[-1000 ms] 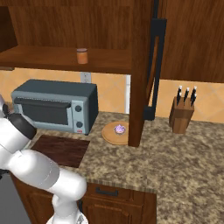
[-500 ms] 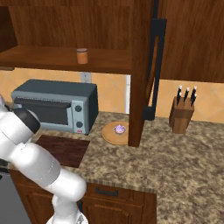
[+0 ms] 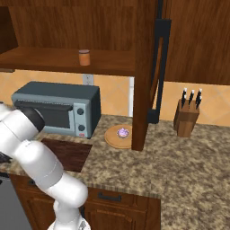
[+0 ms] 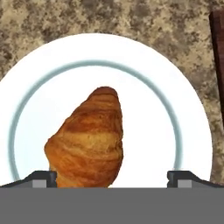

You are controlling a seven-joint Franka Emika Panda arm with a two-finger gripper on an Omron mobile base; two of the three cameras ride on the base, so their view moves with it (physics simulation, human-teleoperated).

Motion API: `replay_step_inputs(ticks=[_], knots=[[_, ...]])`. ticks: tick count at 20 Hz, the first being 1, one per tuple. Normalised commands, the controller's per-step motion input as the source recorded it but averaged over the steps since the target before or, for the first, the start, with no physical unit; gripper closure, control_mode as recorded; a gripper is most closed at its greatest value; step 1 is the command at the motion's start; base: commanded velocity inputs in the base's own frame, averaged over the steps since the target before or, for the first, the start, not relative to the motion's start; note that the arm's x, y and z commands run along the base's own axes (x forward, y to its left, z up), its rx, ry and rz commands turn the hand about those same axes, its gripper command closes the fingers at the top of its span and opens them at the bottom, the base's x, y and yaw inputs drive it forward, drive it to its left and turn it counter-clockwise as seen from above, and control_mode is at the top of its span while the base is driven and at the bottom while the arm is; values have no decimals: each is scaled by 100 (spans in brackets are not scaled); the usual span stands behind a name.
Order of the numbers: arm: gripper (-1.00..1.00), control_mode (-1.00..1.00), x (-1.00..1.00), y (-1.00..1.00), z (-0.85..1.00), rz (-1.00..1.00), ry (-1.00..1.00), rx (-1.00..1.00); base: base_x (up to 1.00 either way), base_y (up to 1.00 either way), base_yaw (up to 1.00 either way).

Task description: From the different types of pastries on the counter, select a croissant and place it on the cutting board. Then retrieve a jar of jam from the cabinet and place it alongside the croissant on the cutting board.

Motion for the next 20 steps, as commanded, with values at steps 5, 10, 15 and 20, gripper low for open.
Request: replay_step_inputs(ticks=[5, 10, 15, 20], knots=[[-100, -100, 5, 25, -7, -9, 0, 0, 0, 0, 0], [100, -100, 24, 15, -26, -7, 0, 0, 0, 0, 0], [100, -100, 29, 2, -1, -13, 2, 0, 0, 0, 0], [100, -100, 22, 0, 76, -23, 7, 2, 0, 0, 0]])
